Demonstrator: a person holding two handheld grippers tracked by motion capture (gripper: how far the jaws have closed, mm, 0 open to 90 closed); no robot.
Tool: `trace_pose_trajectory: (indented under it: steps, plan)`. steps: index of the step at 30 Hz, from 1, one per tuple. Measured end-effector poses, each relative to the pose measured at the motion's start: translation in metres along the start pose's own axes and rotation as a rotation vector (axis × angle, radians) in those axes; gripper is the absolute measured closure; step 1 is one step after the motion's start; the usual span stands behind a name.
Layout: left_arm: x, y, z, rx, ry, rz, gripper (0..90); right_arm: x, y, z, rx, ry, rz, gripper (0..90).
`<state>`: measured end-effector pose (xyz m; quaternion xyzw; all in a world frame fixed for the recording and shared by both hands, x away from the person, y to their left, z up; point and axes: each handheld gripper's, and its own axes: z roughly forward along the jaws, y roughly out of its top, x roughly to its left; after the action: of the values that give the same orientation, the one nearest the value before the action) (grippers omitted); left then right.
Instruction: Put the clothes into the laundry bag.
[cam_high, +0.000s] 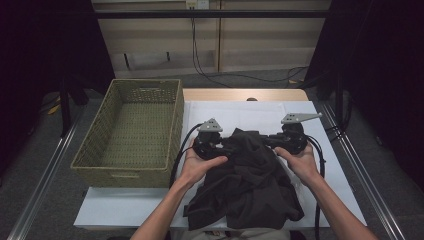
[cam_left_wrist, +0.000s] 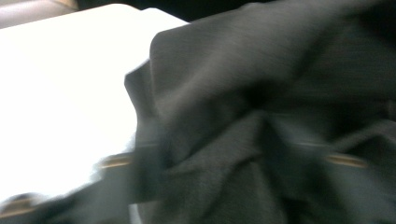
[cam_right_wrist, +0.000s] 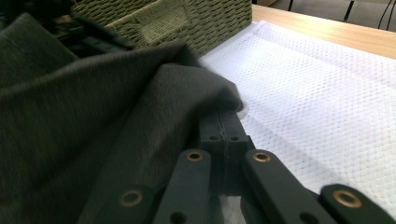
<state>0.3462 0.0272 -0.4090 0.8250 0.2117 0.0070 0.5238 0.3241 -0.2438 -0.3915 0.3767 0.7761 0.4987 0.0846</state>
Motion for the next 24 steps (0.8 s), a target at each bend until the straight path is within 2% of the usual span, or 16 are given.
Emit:
trace_pose_trajectory:
  steps: [2,5,10,12,14,16,17,19,20,21,23,24]
  plan:
    - [-0.005,0.002,-0.003,-0.010,-0.040,0.016,74.7,-0.002,0.000,-0.002,-0.005,-0.002,0.007,90.0]
    - [-0.014,0.005,-0.007,0.005,-0.069,0.050,80.5,-0.003,0.000,-0.004,-0.009,-0.015,0.012,90.0]
    - [-0.030,0.008,0.003,0.017,-0.122,0.088,82.7,-0.002,0.000,-0.001,-0.002,-0.017,0.010,90.0]
    - [-0.036,0.008,0.009,0.014,-0.148,0.086,83.1,-0.001,0.000,-0.001,-0.001,-0.021,0.005,90.0]
    - [-0.042,0.008,0.018,0.020,-0.183,0.078,83.5,-0.001,0.000,-0.001,-0.005,-0.025,-0.005,90.0]
    - [-0.055,0.009,0.033,0.036,-0.202,0.098,84.0,-0.002,0.000,-0.001,-0.013,-0.018,-0.001,90.0]
    - [-0.059,0.010,0.037,0.062,-0.192,0.123,84.1,-0.002,0.000,-0.002,-0.015,-0.015,0.000,90.0]
    - [-0.062,0.009,0.044,0.100,-0.153,0.138,84.4,-0.002,0.001,-0.004,-0.018,-0.015,-0.004,90.0]
    - [-0.060,0.007,0.047,0.120,-0.149,0.122,84.5,-0.001,0.001,-0.005,-0.024,-0.015,-0.005,90.0]
    - [-0.057,0.005,0.050,0.135,-0.127,0.112,84.6,0.000,0.002,-0.008,-0.034,-0.012,-0.006,90.0]
    - [-0.050,-0.001,0.055,0.173,-0.057,0.124,84.5,0.002,0.005,-0.011,-0.049,-0.008,-0.013,90.0]
    - [-0.046,-0.003,0.057,0.174,-0.034,0.109,84.5,0.004,0.007,-0.014,-0.064,-0.003,-0.013,90.0]
